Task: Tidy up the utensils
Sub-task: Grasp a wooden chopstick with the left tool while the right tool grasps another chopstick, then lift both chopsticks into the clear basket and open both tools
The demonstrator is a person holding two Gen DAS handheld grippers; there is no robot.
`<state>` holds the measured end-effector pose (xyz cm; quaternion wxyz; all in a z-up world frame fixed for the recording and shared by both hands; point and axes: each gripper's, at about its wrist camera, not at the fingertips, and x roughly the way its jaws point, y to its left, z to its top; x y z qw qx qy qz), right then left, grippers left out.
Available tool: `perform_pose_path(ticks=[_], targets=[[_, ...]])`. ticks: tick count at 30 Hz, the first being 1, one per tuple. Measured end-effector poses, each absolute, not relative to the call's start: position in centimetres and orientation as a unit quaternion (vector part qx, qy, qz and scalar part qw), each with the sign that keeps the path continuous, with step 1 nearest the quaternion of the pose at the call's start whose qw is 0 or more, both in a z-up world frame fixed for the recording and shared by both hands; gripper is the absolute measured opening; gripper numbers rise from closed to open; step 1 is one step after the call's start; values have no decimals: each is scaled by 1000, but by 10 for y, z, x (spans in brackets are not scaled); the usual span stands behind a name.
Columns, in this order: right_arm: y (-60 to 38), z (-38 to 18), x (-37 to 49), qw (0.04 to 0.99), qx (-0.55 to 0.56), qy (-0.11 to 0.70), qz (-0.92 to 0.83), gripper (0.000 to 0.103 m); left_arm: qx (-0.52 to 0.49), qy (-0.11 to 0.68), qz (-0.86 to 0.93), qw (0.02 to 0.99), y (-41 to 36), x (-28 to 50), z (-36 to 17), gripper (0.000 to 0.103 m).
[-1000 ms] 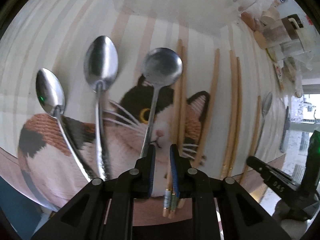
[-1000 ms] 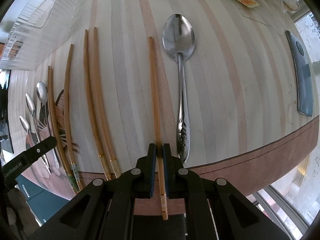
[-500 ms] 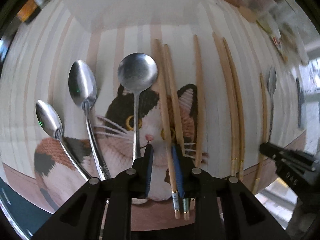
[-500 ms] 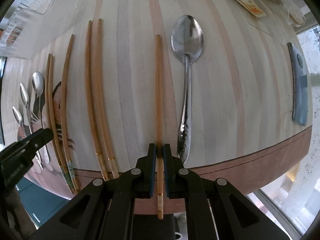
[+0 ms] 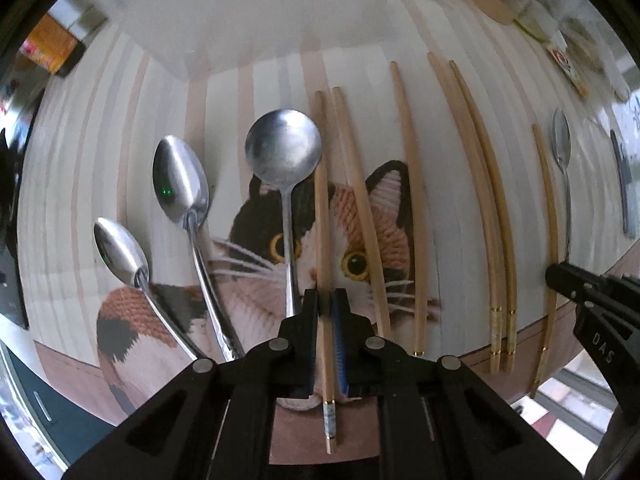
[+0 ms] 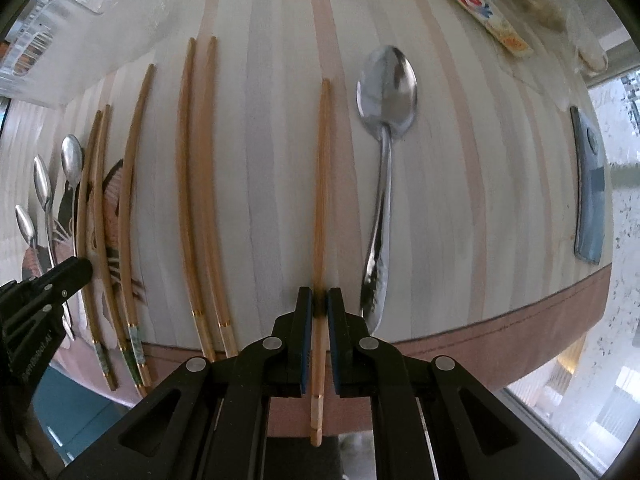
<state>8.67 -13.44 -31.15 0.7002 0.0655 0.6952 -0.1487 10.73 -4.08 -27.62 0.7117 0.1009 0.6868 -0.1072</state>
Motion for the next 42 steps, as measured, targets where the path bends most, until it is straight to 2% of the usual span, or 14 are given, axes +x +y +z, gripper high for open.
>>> perform_pose_path(ticks=[6,10,18,22,28,35,42], targets=[[-130,-312,82,706,96,685,-154,7,112,678,-101,720,-50,102,-267,5],[-128,-302,71,714,118,673,-150,7,111,653,-107,741,-47,90,-231,4],[-106,-246,73,759,142,625,-113,7,76,600,-115,788,-28,95,-153,4],[-102,-206,99,782,156,598,-83,7,34,575,-115,810,-24,118,-121,4],[-117,-153,175,807,182,561,-36,7,-26,554,-109,825,-23,192,-84,4],[-112,-136,290,811,184,555,-13,7,-51,583,-89,806,-15,289,-94,5],[-93,-158,362,800,169,576,-5,7,-55,613,-67,785,-5,343,-131,5]])
